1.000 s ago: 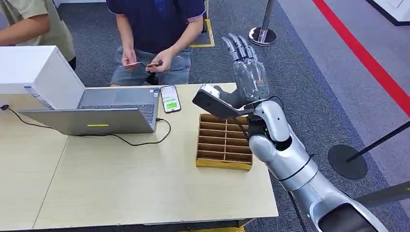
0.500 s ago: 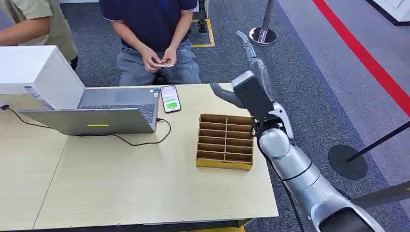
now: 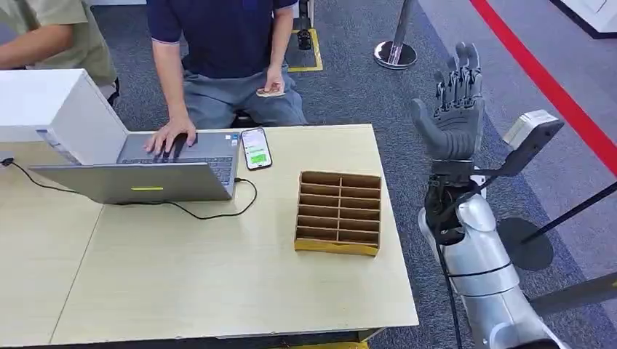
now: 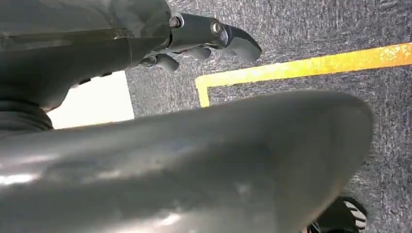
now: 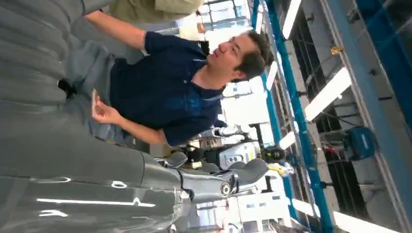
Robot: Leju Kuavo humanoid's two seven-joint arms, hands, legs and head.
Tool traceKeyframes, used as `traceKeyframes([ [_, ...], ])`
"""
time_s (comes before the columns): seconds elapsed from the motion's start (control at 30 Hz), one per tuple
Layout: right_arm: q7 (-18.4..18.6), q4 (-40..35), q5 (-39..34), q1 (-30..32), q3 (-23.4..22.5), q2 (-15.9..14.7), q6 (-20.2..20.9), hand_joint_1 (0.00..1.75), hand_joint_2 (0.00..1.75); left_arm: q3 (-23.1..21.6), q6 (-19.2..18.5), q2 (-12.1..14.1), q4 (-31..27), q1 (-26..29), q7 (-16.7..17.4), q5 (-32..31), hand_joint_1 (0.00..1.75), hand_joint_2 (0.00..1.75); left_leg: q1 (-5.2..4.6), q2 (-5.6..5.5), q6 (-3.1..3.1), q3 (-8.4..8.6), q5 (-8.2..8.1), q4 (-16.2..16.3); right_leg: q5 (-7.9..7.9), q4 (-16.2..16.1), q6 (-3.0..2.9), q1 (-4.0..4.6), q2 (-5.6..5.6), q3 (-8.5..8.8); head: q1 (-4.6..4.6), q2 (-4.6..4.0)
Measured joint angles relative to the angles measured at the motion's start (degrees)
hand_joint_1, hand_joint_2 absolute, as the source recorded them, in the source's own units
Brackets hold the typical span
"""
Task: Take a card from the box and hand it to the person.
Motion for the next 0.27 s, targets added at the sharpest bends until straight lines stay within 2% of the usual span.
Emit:
traceKeyframes([
  [0.17,0.63,-1.64,-0.87,4.16,-4.33,-2.60,-2.03,0.00,1.75,0.00,0.04,0.00,0.00,0.00,0.04,0.09,0.00,0.00,-0.01,0.00,0.01,-0.01,-0.02,0.00,0.00,-0.01,0.00,0.00,0.01,0.00,0.02,0.00],
  [0.27,0.70,-1.75,-2.82,7.52,-7.47,-4.04,-1.10,0.00,1.75,0.00,0.13,0.00,0.00,0.00,0.66,0.13,0.00,0.00,-0.02,0.00,0.02,-0.03,-0.03,0.01,0.00,-0.02,0.00,-0.01,0.00,0.00,0.00,0.00],
])
